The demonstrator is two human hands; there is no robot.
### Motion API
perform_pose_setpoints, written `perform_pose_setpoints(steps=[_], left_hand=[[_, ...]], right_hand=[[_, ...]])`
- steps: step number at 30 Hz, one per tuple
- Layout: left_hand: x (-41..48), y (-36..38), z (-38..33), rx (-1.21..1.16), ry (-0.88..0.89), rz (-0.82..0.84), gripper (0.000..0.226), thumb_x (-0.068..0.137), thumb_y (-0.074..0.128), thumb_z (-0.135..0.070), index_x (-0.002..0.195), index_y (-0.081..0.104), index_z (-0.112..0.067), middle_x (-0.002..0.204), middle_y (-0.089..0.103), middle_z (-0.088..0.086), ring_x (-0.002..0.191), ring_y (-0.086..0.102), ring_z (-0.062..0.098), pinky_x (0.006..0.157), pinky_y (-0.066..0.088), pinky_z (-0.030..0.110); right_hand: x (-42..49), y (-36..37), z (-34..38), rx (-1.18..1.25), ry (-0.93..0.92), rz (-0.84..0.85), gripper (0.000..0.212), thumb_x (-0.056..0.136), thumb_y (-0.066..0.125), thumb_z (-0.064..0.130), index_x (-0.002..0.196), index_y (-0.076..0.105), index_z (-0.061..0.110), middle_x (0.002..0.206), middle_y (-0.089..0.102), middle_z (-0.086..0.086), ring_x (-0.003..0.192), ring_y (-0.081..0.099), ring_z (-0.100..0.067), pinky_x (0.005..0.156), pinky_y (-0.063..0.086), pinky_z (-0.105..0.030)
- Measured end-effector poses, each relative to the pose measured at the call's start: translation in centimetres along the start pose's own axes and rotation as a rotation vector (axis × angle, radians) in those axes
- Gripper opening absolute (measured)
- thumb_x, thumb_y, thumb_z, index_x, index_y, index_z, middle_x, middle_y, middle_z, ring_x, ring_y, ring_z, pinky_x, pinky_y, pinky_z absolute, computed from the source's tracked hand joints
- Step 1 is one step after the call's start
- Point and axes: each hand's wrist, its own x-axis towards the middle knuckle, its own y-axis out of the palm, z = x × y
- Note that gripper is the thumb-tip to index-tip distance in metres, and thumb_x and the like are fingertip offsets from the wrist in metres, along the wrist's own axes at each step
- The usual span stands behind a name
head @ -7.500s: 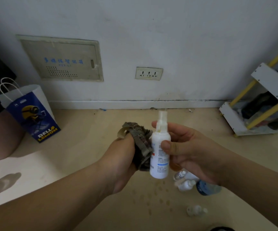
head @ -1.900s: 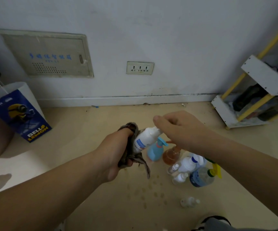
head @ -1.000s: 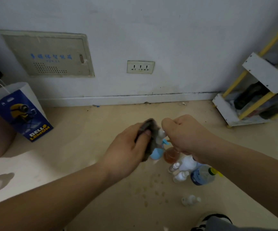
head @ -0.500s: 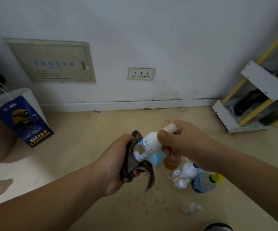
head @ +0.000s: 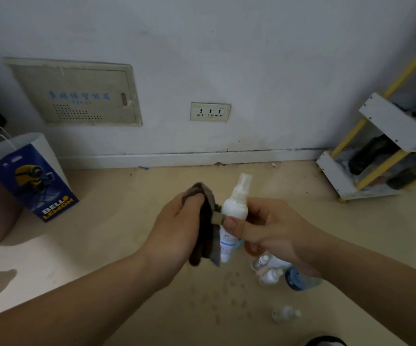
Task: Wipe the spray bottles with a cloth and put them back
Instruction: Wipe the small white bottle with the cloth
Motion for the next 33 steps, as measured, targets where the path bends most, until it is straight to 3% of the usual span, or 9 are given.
perform_pose_setpoints(steps=[2, 5, 8, 12, 14, 18, 22, 27, 33], left_hand=[[-0.8, 0.3, -0.9, 0.034, 0.197, 0.008, 0.031, 0.107, 0.042, -0.039, 0.101, 0.069, -0.026, 0.088, 0.072, -0.003, 0.076, 0.066, 0.004, 0.061, 0.051, 0.016], [-2.3, 1.0, -0.9, 0.170, 0.418, 0.152, 0.037, 0.102, 0.034, -0.051, 0.115, 0.064, -0.033, 0.106, 0.068, -0.010, 0.103, 0.064, 0.004, 0.091, 0.051, 0.028], [-2.3, 1.2, -0.1, 0.199, 0.357, 0.231, 0.053, 0.101, 0.027, -0.060, 0.139, 0.055, -0.037, 0.136, 0.060, -0.015, 0.130, 0.052, -0.001, 0.114, 0.039, 0.032], [-1.3, 0.4, -0.7, 0.146, 0.247, 0.300, 0.032, 0.109, 0.035, -0.045, 0.110, 0.064, -0.030, 0.085, 0.069, -0.022, 0.070, 0.059, -0.007, 0.067, 0.046, 0.015], [-1.1, 0.2, -0.8, 0.108, 0.227, 0.325, 0.024, 0.107, 0.042, -0.043, 0.108, 0.063, -0.031, 0.080, 0.068, -0.019, 0.063, 0.057, -0.004, 0.059, 0.045, 0.014], [-1.3, 0.6, -0.6, 0.156, 0.301, 0.199, 0.010, 0.102, 0.058, -0.034, 0.109, 0.066, -0.033, 0.092, 0.074, -0.014, 0.077, 0.068, -0.002, 0.062, 0.050, 0.013], [-1.0, 0.4, -0.4, 0.115, 0.265, 0.106, 0.024, 0.108, 0.047, -0.030, 0.103, 0.067, -0.017, 0.079, 0.071, -0.003, 0.063, 0.063, 0.011, 0.056, 0.052, 0.021], [0.5, -0.4, 0.0, -0.164, -0.060, 0.111, 0.036, 0.108, 0.045, -0.041, 0.109, 0.074, -0.021, 0.100, 0.080, 0.006, 0.096, 0.077, 0.026, 0.099, 0.057, 0.050], [-1.5, 0.5, -0.7, 0.047, 0.220, 0.123, 0.049, 0.110, 0.032, -0.047, 0.101, 0.067, -0.013, 0.085, 0.075, 0.003, 0.078, 0.072, 0.025, 0.080, 0.059, 0.036]], right_hand=[[-0.1, 0.2, 0.0, -0.041, 0.023, 0.016, 0.010, 0.093, 0.072, 0.030, 0.089, 0.074, 0.022, 0.065, 0.065, 0.011, 0.052, 0.052, -0.002, 0.053, 0.044, -0.020], [0.0, 0.5, 0.1, -0.113, 0.038, 0.005, 0.020, 0.094, 0.073, 0.028, 0.074, 0.070, 0.024, 0.062, 0.062, 0.010, 0.054, 0.051, -0.004, 0.056, 0.044, -0.022], [0.2, 0.5, 0.3, -0.243, 0.057, -0.015, 0.024, 0.089, 0.076, 0.032, 0.068, 0.068, 0.024, 0.061, 0.062, 0.007, 0.057, 0.053, -0.009, 0.057, 0.044, -0.025], [0.0, 0.5, 0.7, -0.308, -0.004, -0.049, 0.026, 0.087, 0.079, 0.034, 0.078, 0.071, 0.011, 0.058, 0.064, 0.006, 0.049, 0.053, 0.000, 0.050, 0.042, -0.012], [0.0, 0.3, 0.9, -0.338, -0.022, -0.056, 0.025, 0.086, 0.079, 0.033, 0.078, 0.071, 0.011, 0.060, 0.067, 0.005, 0.050, 0.055, 0.001, 0.050, 0.042, -0.011], [0.0, 0.3, 0.8, -0.408, -0.005, -0.031, 0.019, 0.083, 0.078, 0.031, 0.076, 0.071, 0.016, 0.065, 0.069, -0.001, 0.056, 0.058, -0.006, 0.054, 0.047, -0.021], [0.1, 0.2, 0.7, -0.389, -0.088, -0.078, 0.024, 0.084, 0.079, 0.036, 0.078, 0.073, 0.014, 0.069, 0.072, -0.003, 0.056, 0.059, -0.004, 0.054, 0.047, -0.019], [0.1, 0.3, 0.7, -0.442, -0.091, -0.070, 0.025, 0.083, 0.079, 0.046, 0.085, 0.075, 0.022, 0.077, 0.073, 0.003, 0.063, 0.063, -0.002, 0.060, 0.050, -0.016], [0.3, -0.1, 0.3, -0.514, 0.036, -0.092, 0.032, 0.079, 0.079, 0.048, 0.074, 0.069, 0.018, 0.069, 0.071, -0.001, 0.057, 0.061, -0.011, 0.058, 0.050, -0.030]])
